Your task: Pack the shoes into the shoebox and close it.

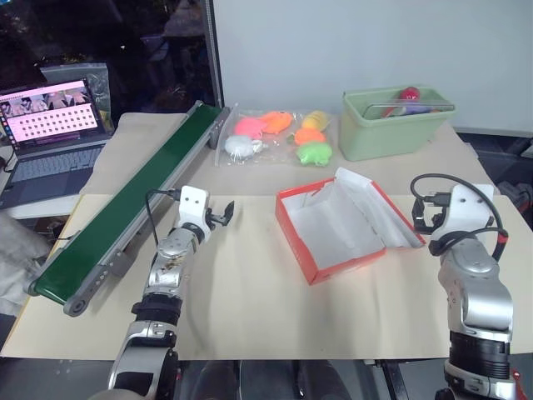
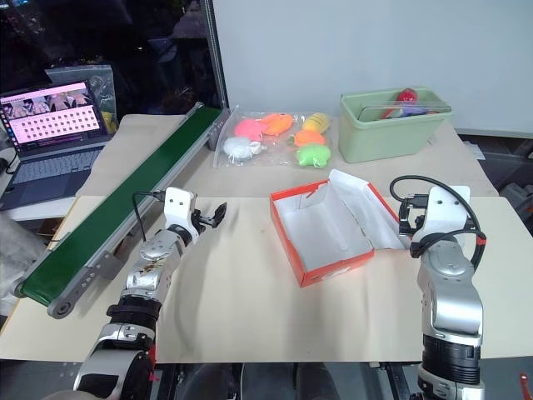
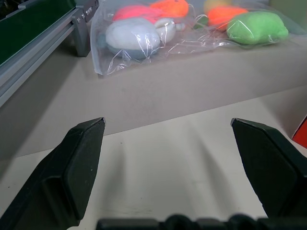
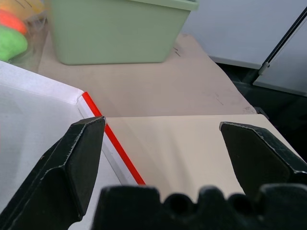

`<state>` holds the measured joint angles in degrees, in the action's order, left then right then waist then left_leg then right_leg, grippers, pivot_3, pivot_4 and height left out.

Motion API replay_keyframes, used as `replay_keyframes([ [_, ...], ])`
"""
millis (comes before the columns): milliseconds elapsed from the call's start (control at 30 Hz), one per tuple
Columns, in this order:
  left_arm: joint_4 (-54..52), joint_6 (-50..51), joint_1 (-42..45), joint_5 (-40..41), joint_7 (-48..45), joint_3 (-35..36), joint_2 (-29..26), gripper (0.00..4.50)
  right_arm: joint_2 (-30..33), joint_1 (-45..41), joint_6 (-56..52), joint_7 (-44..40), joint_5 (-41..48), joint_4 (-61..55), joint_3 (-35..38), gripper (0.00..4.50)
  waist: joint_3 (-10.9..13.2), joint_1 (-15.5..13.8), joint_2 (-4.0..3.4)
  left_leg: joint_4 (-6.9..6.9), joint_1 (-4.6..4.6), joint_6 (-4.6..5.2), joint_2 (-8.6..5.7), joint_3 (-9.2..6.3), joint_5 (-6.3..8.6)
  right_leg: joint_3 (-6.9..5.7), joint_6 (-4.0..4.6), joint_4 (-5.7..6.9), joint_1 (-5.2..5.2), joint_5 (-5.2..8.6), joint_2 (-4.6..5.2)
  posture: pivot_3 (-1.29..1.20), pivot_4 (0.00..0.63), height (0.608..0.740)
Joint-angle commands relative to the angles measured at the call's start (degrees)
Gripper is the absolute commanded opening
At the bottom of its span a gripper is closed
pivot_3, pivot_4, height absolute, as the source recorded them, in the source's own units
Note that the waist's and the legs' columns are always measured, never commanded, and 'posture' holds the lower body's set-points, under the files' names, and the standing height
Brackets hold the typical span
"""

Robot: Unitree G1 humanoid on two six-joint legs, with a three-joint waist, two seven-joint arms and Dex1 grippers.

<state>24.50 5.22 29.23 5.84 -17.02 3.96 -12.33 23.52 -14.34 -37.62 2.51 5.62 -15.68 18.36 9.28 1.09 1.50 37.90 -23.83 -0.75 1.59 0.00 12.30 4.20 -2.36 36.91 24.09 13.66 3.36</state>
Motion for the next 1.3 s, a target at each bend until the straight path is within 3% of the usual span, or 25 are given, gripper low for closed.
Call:
replay_keyframes([
  [33,-3.7,-0.1,-0.2,-0.3,0.0,-0.1,-0.5,4.5,-1.5,0.2,-0.1,-0.1,0.2,-4.1,-0.6,4.48,0.0,0.0,0.0,0.0,0.0,0.0,0.0,0.0,0.0,0.0,0.0,0.0,0.0,0.0,0.0,0.0,0.15,0.729],
  [133,-7.8,-0.1,-1.0,0.1,-0.4,0.2,-1.5,4.5,-2.1,-1.2,-0.8,-7.8,5.5,-8.6,-5.6,4.48,0.0,0.4,0.0,0.0,0.0,0.0,0.04,-0.01,0.0,0.0,0.0,0.02,0.01,0.0,-0.04,0.0,0.15,0.729],
  [267,-12.6,0.7,-3.7,2.8,-1.4,3.5,-4.0,4.5,2.8,-3.4,-5.9,-23.4,13.3,-14.6,-16.2,4.48,0.0,1.6,0.0,0.0,0.0,0.0,0.05,-0.01,0.0,0.03,0.0,0.07,0.04,0.0,-0.04,0.0,0.15,0.729],
  [433,-20.6,3.7,-9.9,5.7,-2.7,9.6,-10.1,4.5,3.7,-7.3,-10.8,-33.6,22.5,-19.5,-24.1,4.48,0.0,1.6,0.02,0.0,0.04,0.0,0.14,-0.07,0.01,-0.04,0.01,0.05,0.02,0.0,-0.1,0.0,0.15,0.729],
  [733,-29.8,9.0,-25.8,10.7,-6.2,26.9,-22.8,4.5,1.1,-11.3,-10.3,-38.2,24.6,-14.7,-29.3,4.48,0.0,1.6,0.28,0.02,0.04,-0.01,0.16,-0.07,0.01,-0.14,0.05,0.04,0.04,0.02,-0.03,0.0,0.15,0.729],
  [1000,-33.6,12.5,-30.4,12.8,-8.2,29.4,-24.9,4.5,-0.9,-12.9,-9.8,-39.1,23.9,-12.6,-30.6,4.48,-0.1,0.7,0.53,0.02,0.06,-0.03,0.18,-0.08,0.0,-0.22,0.14,0.08,0.03,0.02,0.0,0.0,0.15,0.729],
  [1300,-31.3,14.4,-31.5,16.5,-16.0,32.5,-31.6,4.5,-1.0,-12.0,-8.3,-37.9,21.3,-10.7,-32.2,4.48,-0.1,1.6,0.6,-0.02,0.06,-0.03,0.26,-0.05,0.01,-0.22,0.2,0.1,0.1,0.05,-0.05,0.0,0.15,0.729],
])
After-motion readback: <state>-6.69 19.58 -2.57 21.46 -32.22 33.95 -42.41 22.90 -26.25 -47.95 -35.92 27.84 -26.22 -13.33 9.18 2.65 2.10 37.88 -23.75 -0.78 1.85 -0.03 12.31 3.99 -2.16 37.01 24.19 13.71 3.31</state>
